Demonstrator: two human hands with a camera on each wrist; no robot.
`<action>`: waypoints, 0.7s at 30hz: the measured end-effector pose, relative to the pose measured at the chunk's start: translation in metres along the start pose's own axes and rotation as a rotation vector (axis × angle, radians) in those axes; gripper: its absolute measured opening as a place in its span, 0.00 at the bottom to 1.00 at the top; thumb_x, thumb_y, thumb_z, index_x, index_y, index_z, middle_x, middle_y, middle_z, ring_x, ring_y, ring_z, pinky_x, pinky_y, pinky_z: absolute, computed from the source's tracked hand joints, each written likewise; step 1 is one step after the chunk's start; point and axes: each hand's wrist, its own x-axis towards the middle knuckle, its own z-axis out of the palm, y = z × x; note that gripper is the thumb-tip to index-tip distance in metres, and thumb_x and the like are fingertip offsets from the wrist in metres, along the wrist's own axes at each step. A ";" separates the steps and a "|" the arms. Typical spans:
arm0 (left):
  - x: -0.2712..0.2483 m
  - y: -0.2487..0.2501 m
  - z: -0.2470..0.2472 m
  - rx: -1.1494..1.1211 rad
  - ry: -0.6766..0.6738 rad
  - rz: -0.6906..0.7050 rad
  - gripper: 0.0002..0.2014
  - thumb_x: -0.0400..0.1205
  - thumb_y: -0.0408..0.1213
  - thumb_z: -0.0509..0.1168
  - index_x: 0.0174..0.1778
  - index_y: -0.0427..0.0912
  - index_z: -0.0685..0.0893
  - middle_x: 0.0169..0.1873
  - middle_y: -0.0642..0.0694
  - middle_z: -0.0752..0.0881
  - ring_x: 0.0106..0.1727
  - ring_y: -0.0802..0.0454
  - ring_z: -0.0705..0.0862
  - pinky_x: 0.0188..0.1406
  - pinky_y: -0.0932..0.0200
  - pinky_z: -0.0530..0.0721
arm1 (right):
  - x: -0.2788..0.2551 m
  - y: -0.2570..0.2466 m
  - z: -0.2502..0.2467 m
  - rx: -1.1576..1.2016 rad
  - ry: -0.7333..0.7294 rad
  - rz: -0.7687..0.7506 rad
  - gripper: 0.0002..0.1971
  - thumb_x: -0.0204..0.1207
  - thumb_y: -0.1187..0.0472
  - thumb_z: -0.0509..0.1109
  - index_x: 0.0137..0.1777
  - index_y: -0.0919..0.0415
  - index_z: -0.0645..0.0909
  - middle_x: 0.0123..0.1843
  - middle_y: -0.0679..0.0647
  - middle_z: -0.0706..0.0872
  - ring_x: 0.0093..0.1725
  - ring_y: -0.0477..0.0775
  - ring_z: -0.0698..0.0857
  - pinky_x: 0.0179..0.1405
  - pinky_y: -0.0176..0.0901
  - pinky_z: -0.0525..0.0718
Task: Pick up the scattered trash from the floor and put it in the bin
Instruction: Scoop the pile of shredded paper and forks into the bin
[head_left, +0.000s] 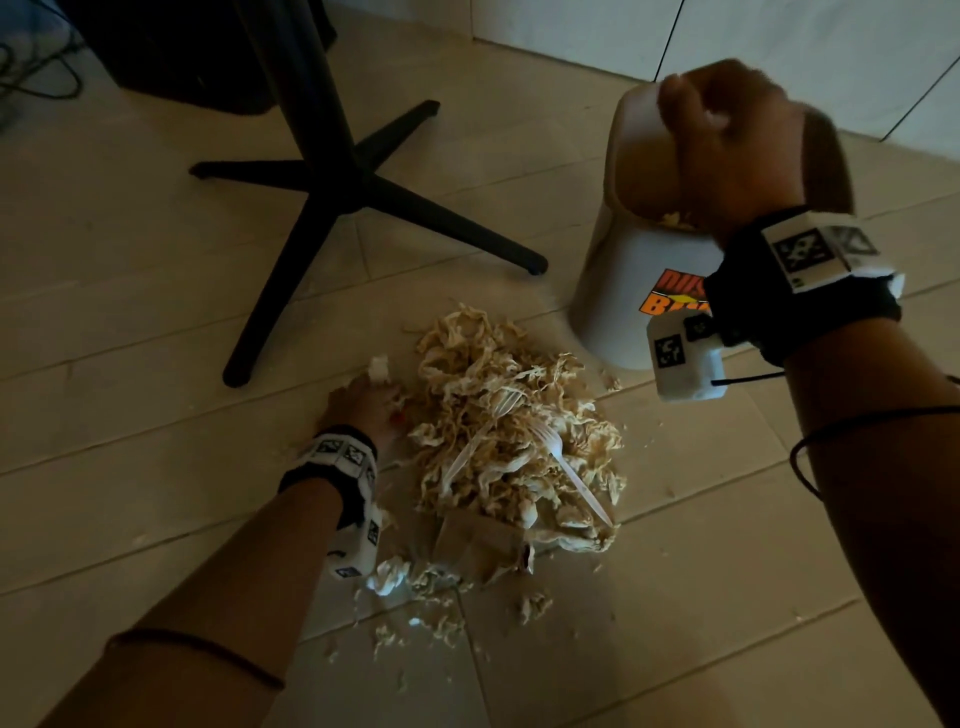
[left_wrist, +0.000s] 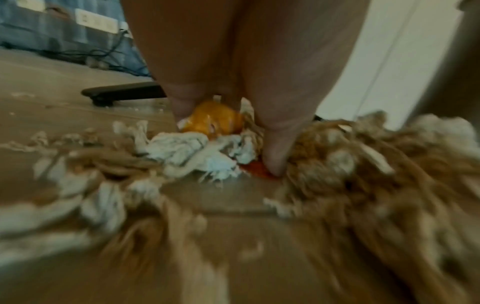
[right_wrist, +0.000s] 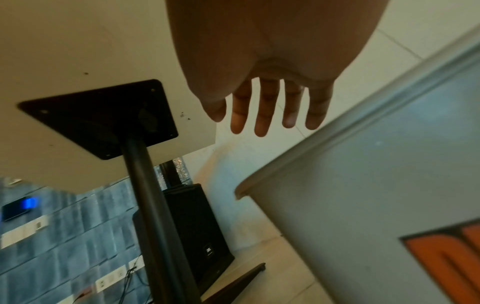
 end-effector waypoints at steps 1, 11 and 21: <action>-0.010 0.004 0.006 -0.036 0.061 -0.008 0.26 0.79 0.51 0.68 0.74 0.53 0.76 0.76 0.42 0.71 0.73 0.35 0.72 0.71 0.40 0.74 | -0.005 -0.008 0.002 -0.011 0.010 -0.037 0.20 0.83 0.45 0.60 0.62 0.58 0.82 0.58 0.49 0.82 0.54 0.42 0.77 0.48 0.27 0.70; -0.065 0.033 0.000 -0.453 0.243 0.011 0.11 0.80 0.33 0.69 0.55 0.48 0.90 0.59 0.47 0.88 0.57 0.46 0.87 0.59 0.53 0.86 | -0.086 -0.067 0.040 0.287 -0.065 -0.253 0.11 0.82 0.53 0.62 0.51 0.57 0.84 0.51 0.51 0.86 0.49 0.46 0.84 0.52 0.45 0.85; -0.116 0.117 -0.071 -1.008 0.472 0.299 0.07 0.75 0.35 0.74 0.47 0.48 0.87 0.42 0.55 0.89 0.45 0.60 0.88 0.46 0.63 0.87 | -0.164 -0.036 0.070 0.633 -0.534 0.501 0.31 0.71 0.28 0.65 0.71 0.38 0.70 0.73 0.53 0.75 0.70 0.52 0.77 0.66 0.54 0.79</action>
